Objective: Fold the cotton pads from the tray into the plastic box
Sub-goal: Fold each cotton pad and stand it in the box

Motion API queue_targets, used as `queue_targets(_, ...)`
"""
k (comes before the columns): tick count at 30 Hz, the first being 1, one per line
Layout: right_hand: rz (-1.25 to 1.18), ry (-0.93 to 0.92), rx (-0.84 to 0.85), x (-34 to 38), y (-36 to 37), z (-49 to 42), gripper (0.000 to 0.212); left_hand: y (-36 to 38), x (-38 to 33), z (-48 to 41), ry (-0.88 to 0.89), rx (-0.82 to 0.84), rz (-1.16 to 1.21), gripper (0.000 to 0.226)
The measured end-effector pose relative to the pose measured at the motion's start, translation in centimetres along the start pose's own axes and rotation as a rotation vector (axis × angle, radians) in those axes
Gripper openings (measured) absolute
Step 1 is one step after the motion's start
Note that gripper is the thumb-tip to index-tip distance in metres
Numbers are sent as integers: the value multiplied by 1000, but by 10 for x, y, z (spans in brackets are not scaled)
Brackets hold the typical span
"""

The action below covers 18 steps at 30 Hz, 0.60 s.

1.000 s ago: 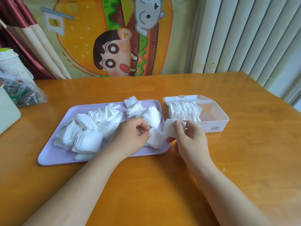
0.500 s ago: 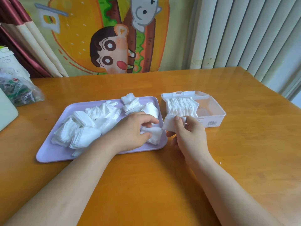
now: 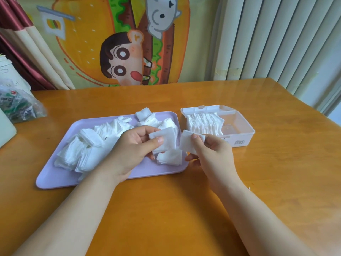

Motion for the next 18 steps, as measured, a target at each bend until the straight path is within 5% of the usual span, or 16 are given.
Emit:
queue_targets(9, -135, 83, 201, 2, 6, 4, 21, 3, 21, 3, -63, 12, 155, 34)
queue_targets(18, -133, 117, 255, 1, 6, 6, 15, 9, 15, 8, -24, 70, 105, 14)
Point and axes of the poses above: each hand's wrist, its own z-axis away from the middle knuckle, its own y-axis out of the palm, x = y × z, the point moved 2 cm from there along -z, towards the middle knuckle, and after that the axes turned 4 degrees about -x, right-handed, at the moved point
